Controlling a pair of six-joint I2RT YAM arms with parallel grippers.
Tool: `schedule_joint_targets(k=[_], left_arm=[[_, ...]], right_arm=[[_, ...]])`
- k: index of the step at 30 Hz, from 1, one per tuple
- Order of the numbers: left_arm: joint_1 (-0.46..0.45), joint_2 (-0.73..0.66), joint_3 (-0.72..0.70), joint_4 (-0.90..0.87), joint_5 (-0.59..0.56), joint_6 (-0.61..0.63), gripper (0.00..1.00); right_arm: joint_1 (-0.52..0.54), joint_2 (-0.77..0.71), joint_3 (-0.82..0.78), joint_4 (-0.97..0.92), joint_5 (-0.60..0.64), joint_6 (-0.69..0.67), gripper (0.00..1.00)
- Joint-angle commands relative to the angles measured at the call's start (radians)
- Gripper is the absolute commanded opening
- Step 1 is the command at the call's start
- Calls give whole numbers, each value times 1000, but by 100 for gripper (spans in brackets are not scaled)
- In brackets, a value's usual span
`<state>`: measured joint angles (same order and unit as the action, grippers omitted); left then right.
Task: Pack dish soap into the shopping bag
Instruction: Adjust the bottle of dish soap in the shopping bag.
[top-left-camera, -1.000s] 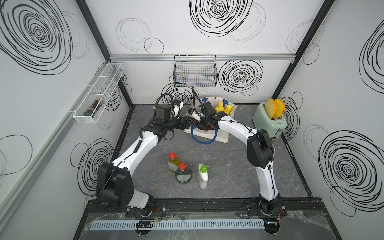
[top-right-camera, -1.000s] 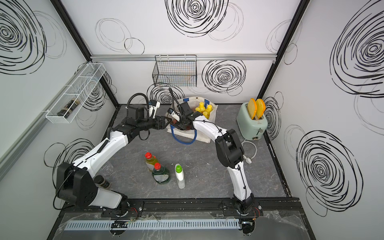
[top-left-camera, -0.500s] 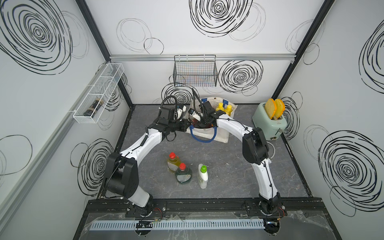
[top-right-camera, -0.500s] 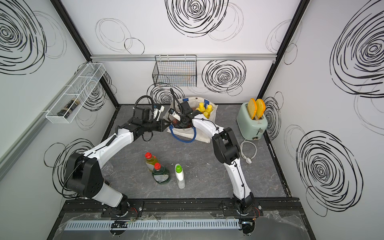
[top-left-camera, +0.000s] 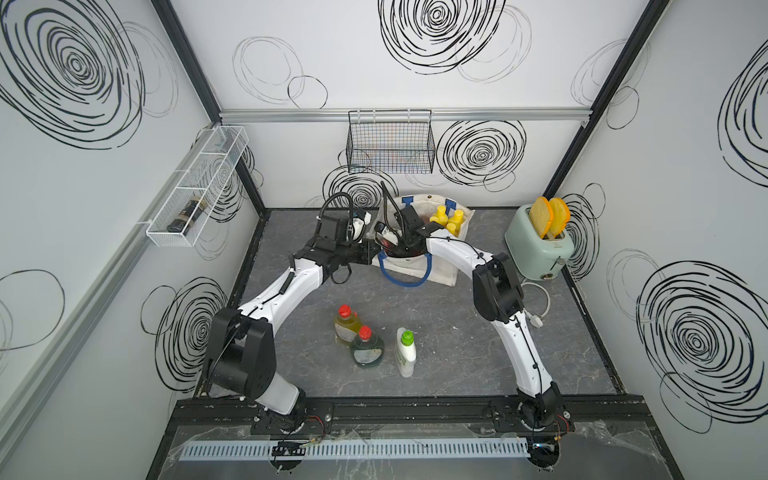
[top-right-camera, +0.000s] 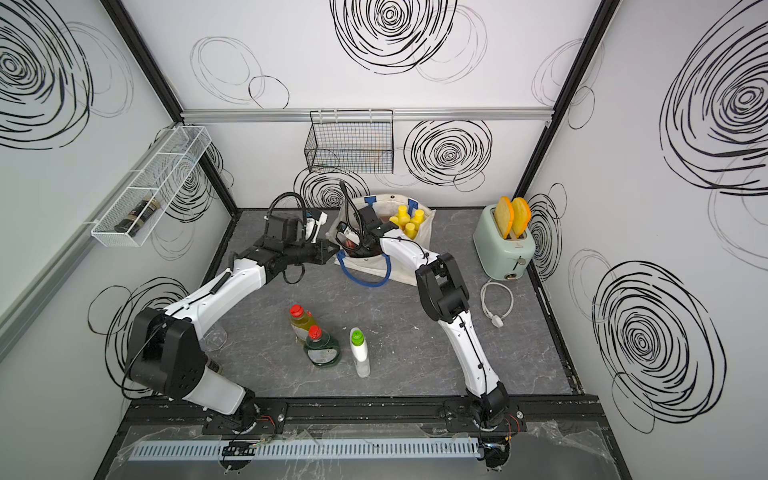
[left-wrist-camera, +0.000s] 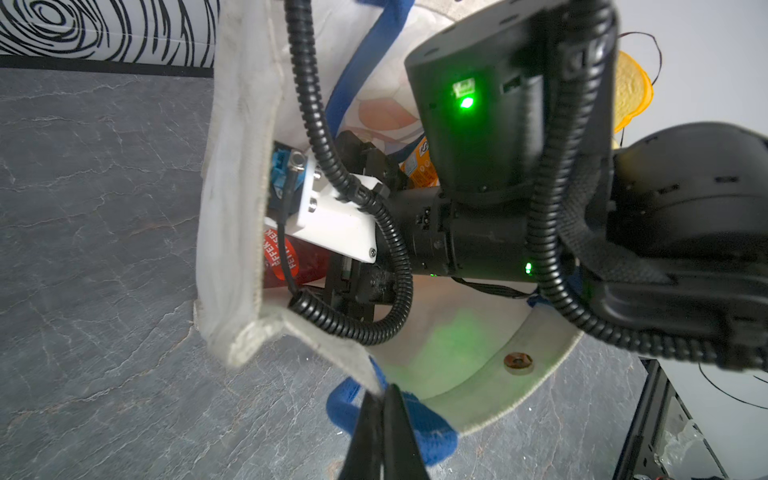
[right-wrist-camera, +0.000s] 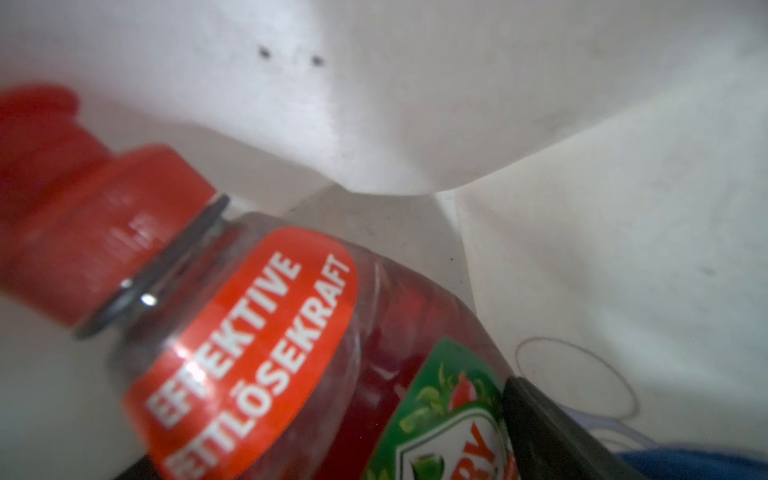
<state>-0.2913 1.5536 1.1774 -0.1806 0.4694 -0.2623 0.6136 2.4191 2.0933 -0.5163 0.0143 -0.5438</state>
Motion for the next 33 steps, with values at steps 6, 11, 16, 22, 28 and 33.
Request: schedule_joint_targets(k=[6,11,16,22,28,33], left_arm=[[-26,-49,-10,33,22,21,0],[-31,-53,-13,33,25,16,0],[-28,-60,-14,33,25,11,29],[-9,-86,-16,30,13,15,49],[-1,-89,-21,27,14,16,49],[-2,-85,-22,26,16,13,48]], right_arm=[[-7,130,34,-48,39,10,95],[-19,138,34,-56,17,35,67],[-20,32,-18,-20,-18,81,27],[-18,-166,-152,104,-58,130,4],[-5,-336,-249,204,-95,158,0],[0,-427,-306,272,-141,178,0]])
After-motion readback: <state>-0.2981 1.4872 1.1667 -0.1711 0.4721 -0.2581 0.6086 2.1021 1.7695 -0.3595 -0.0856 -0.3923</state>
